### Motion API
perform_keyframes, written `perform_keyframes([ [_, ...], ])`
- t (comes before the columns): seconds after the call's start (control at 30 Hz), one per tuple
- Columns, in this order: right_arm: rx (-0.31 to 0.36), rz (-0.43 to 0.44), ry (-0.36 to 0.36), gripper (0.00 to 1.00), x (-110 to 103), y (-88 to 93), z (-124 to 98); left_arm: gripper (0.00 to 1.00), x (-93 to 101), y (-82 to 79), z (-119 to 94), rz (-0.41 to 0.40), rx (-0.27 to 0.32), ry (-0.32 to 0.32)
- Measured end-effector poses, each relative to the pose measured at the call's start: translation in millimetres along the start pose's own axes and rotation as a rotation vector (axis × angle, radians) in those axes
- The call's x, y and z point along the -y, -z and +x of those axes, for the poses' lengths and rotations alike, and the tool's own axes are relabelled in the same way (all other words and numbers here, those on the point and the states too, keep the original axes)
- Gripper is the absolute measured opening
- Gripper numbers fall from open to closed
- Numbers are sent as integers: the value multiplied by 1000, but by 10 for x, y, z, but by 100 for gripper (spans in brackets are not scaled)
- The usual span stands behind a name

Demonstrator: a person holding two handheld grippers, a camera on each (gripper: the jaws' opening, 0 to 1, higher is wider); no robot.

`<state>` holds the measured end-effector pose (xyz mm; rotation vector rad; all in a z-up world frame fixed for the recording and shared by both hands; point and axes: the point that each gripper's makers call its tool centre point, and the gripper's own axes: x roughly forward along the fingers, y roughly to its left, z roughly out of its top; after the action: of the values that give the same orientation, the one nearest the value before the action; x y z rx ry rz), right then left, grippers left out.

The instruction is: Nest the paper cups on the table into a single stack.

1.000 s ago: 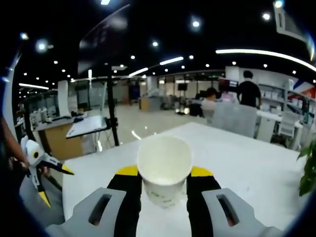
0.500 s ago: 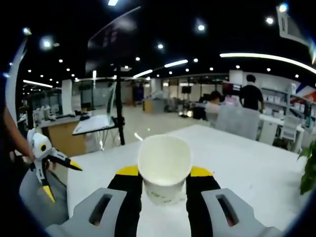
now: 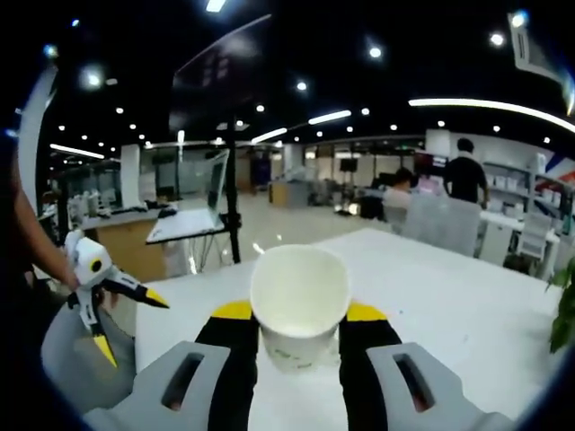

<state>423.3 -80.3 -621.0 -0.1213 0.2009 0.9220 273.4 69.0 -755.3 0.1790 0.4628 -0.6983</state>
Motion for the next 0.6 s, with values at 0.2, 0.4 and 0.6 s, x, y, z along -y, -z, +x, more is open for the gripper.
perform_keyframes([
  [0.2, 9, 4, -14, 32, -124, 28, -72, 99, -3, 0, -2, -2, 0, 0],
  [0.4, 22, 12, -22, 32, -240, 57, -161, 99, -4, 3, -1, 0, 0, 1],
  [0.6, 25, -3, -36, 32, -378, 84, -241, 99, -1, -8, -1, -3, 2, 3],
])
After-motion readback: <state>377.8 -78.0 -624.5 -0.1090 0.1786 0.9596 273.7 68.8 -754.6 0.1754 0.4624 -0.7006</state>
